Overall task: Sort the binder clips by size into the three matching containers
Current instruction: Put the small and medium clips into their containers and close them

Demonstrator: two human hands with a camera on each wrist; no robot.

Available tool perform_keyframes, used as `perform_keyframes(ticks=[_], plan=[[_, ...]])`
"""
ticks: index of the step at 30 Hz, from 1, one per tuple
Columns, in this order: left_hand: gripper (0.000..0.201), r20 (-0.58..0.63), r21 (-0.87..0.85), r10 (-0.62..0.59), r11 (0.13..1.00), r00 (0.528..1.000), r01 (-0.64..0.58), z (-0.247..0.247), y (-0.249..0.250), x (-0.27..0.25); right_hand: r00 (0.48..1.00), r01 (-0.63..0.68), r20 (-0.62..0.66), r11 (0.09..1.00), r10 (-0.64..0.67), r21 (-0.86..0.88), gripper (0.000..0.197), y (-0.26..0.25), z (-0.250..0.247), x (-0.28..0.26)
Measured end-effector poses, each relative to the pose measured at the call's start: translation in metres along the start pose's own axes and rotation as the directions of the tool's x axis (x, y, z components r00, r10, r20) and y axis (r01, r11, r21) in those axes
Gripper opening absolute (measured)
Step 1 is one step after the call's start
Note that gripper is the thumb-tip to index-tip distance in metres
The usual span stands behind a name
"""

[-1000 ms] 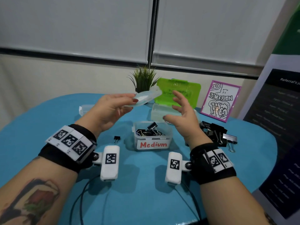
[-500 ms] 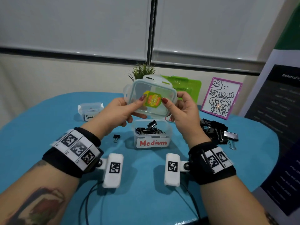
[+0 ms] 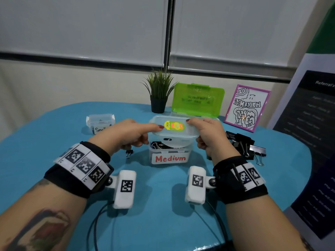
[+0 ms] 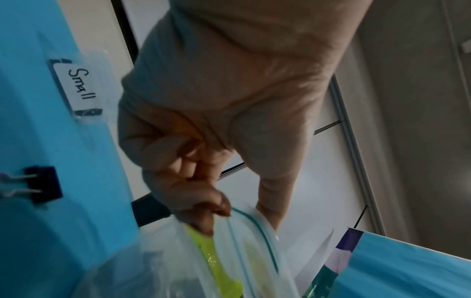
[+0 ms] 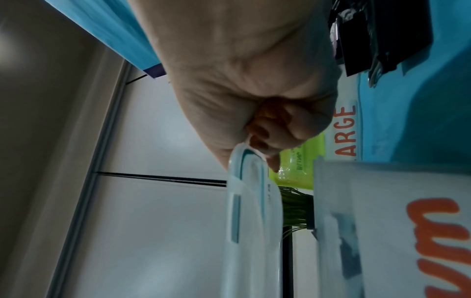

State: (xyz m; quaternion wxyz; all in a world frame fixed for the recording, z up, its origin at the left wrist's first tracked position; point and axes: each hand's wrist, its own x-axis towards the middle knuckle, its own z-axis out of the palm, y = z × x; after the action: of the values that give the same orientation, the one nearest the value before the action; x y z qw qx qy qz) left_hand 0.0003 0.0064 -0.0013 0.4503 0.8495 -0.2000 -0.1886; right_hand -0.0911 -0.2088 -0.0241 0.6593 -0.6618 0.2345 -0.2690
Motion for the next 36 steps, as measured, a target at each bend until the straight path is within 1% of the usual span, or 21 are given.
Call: perform_keyframes(ticks=[3, 5, 7, 10, 12, 14, 16, 18, 20, 23, 28, 31, 33, 35, 36], plan=[[0.063, 0.145, 0.205, -0.139, 0.973, 0.980, 0.107, -0.005, -0.001, -0.001, 0.994, -0.093, 0.047, 0.982, 0.102, -0.162, 0.028, 0.001, -0.001, -0.001], [0.065, 0.173, 0.292, -0.196, 0.946, 0.965, 0.140, -0.006, -0.003, -0.001, 0.988, -0.116, 0.067, 0.947, 0.142, -0.298, 0.029, 0.003, 0.000, -0.003], [0.066, 0.160, 0.275, -0.206, 0.949, 0.965, 0.156, -0.006, -0.006, 0.001, 0.985, -0.121, 0.069, 0.922, 0.157, -0.368, 0.032, 0.004, 0.002, -0.005], [0.059, 0.131, 0.217, -0.201, 0.961, 0.971, 0.170, -0.003, -0.007, 0.002, 0.983, -0.129, 0.077, 0.918, 0.170, -0.375, 0.035, 0.003, 0.002, -0.005], [0.056, 0.134, 0.201, -0.201, 0.964, 0.970, 0.172, -0.003, -0.008, 0.003, 0.980, -0.136, 0.083, 0.917, 0.180, -0.376, 0.035, 0.003, 0.001, -0.006], [0.063, 0.124, 0.206, -0.204, 0.963, 0.971, 0.176, -0.006, -0.009, 0.003, 0.983, -0.130, 0.068, 0.907, 0.171, -0.400, 0.039, 0.002, -0.001, -0.007], [0.068, 0.077, 0.234, -0.202, 0.956, 0.976, 0.179, -0.009, -0.009, 0.005, 0.991, -0.105, 0.028, 0.902, 0.129, -0.418, 0.045, 0.000, -0.002, -0.007], [0.063, 0.050, 0.265, -0.188, 0.950, 0.981, 0.168, -0.010, -0.009, 0.007, 0.995, -0.085, 0.004, 0.892, 0.097, -0.444, 0.046, -0.001, -0.003, -0.004], [0.058, 0.077, 0.271, -0.164, 0.953, 0.983, 0.137, -0.007, -0.010, 0.008, 0.993, -0.092, 0.018, 0.861, 0.116, -0.499, 0.045, -0.001, -0.002, -0.003], [0.054, 0.157, 0.204, -0.115, 0.976, 0.981, 0.082, 0.001, -0.011, 0.008, 0.977, -0.132, 0.074, 0.840, 0.200, -0.526, 0.040, 0.001, 0.003, -0.005], [0.053, 0.178, 0.096, -0.095, 0.992, 0.980, 0.078, 0.001, -0.014, 0.011, 0.945, -0.218, 0.145, 0.894, 0.294, -0.392, 0.031, 0.008, 0.004, -0.005], [0.050, 0.219, 0.013, -0.107, 0.994, 0.970, 0.107, 0.002, -0.016, 0.012, 0.934, -0.229, 0.183, 0.906, 0.308, -0.355, 0.025, 0.007, 0.005, -0.007], [0.046, 0.256, -0.061, -0.128, 0.987, 0.958, 0.148, 0.002, -0.018, 0.013, 0.935, -0.219, 0.191, 0.912, 0.297, -0.346, 0.023, 0.006, 0.005, -0.008], [0.046, 0.286, -0.110, -0.146, 0.977, 0.947, 0.184, 0.002, -0.020, 0.015, 0.941, -0.200, 0.187, 0.912, 0.280, -0.359, 0.023, 0.007, 0.006, -0.009], [0.047, 0.280, -0.106, -0.149, 0.977, 0.948, 0.185, 0.002, -0.020, 0.015, 0.949, -0.181, 0.174, 0.905, 0.263, -0.386, 0.026, 0.008, 0.008, -0.009]])
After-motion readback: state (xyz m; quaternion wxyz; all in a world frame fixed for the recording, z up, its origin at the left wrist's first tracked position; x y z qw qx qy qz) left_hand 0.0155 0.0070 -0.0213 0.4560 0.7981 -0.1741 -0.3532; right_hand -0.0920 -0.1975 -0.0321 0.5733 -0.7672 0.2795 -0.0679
